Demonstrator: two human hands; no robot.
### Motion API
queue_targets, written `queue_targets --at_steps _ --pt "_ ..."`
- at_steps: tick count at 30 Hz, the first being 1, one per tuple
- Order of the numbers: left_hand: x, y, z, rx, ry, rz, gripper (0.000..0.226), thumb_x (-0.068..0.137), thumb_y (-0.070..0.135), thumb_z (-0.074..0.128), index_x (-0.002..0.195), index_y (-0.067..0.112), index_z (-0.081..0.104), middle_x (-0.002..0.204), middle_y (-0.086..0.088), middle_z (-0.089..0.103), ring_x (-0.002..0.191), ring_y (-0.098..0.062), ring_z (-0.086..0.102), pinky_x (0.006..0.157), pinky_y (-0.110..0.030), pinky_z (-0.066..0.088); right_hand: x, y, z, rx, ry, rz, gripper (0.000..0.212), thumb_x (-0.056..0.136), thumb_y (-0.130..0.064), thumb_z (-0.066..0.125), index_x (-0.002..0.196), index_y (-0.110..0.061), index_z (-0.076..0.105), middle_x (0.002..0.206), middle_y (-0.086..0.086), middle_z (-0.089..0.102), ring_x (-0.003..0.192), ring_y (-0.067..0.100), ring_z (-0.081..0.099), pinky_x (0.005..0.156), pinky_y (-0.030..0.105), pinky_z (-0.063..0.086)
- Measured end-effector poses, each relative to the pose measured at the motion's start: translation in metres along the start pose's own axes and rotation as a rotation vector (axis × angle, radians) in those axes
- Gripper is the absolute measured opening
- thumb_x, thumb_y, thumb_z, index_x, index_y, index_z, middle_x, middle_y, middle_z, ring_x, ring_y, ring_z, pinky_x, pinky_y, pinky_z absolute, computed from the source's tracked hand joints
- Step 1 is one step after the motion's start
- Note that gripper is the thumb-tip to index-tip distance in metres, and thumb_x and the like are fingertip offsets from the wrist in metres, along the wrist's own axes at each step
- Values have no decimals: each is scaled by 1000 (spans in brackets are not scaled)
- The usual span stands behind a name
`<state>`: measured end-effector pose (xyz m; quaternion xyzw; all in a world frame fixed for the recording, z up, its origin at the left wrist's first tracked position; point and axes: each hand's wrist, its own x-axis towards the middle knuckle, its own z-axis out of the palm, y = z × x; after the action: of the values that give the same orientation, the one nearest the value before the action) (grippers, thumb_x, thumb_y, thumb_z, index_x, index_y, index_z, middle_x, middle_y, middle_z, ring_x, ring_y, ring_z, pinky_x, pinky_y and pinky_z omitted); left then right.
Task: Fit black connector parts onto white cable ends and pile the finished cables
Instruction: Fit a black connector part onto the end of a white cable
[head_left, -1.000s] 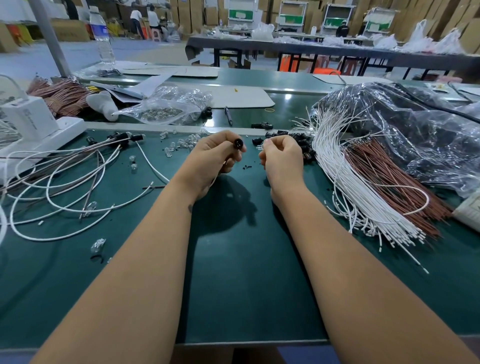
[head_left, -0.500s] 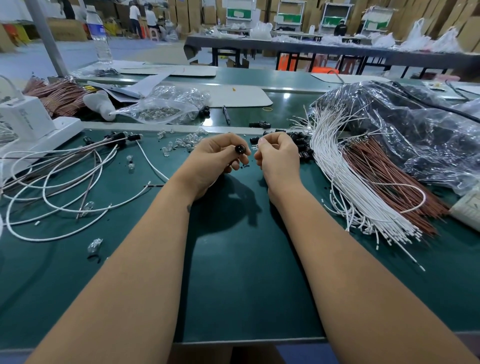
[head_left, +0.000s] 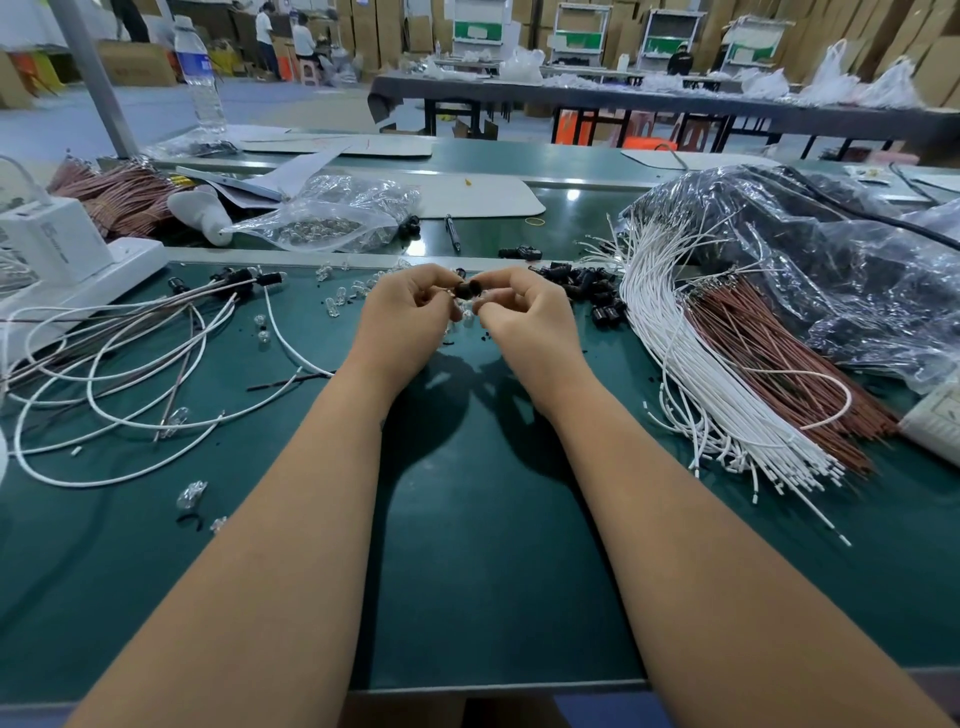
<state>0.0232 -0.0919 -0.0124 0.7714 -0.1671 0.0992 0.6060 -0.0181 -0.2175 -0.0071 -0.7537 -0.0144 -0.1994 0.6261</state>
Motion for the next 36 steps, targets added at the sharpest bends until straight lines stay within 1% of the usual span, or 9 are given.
queue_targets --at_steps 3,6,10,16,20,25,28,31,36 --pt "0 -2 -1 106 34 27 26 84 -1 49 88 16 69 69 -10 66 60 -16 49 64 -26 40 0 1 1 4 -15 -25 19 82 -6 69 82 -26 65 58 -14 61 55 -1 53 55 12 43" --pt "-1 -2 0 192 49 47 20 86 3 54 93 13 69 72 -8 67 60 -15 55 64 -26 44 3 5 -1 -27 16 -62 10 83 -15 74 81 -21 66 55 -14 57 54 0 51 59 16 44" --pt "-3 0 0 161 53 52 7 89 9 61 91 9 68 80 -9 71 76 -21 65 79 -35 54 6 8 -2 -26 53 -68 9 86 -14 70 81 -19 66 50 -16 53 50 4 44 54 17 40" --pt "-6 2 0 157 31 87 4 86 8 69 85 10 73 76 -10 70 67 -13 57 63 -19 46 9 12 -1 -46 26 19 12 90 -14 65 80 -21 64 54 -10 49 54 10 44 53 18 40" --pt "-6 4 1 132 25 82 4 85 6 70 85 8 73 74 -7 69 68 -14 58 66 -24 46 9 12 -1 -41 1 32 12 90 -15 65 80 -20 65 60 -5 54 53 8 46 54 18 43" --pt "-5 5 1 113 11 77 8 86 7 68 83 12 73 71 0 68 67 -11 57 67 -23 46 10 12 -2 48 5 69 7 90 -13 65 84 -16 65 69 2 55 62 9 49 68 28 47" --pt "-5 3 -1 151 30 77 6 86 12 70 89 9 75 78 -3 71 70 -9 61 71 -23 48 11 12 -2 48 28 79 4 89 -14 65 85 -14 66 72 5 53 66 14 48 67 30 45" --pt "-4 1 -4 163 63 76 5 84 15 73 87 12 75 73 0 70 64 -5 59 68 -20 47 12 13 -3 61 36 88 4 88 -16 66 84 -14 65 69 4 48 69 17 47 68 32 45" --pt "-5 4 -2 134 55 99 5 83 11 73 84 16 75 70 0 68 63 -5 58 67 -20 47 12 15 -4 64 -11 80 5 87 -15 67 83 -18 66 71 3 55 65 11 51 69 28 48"
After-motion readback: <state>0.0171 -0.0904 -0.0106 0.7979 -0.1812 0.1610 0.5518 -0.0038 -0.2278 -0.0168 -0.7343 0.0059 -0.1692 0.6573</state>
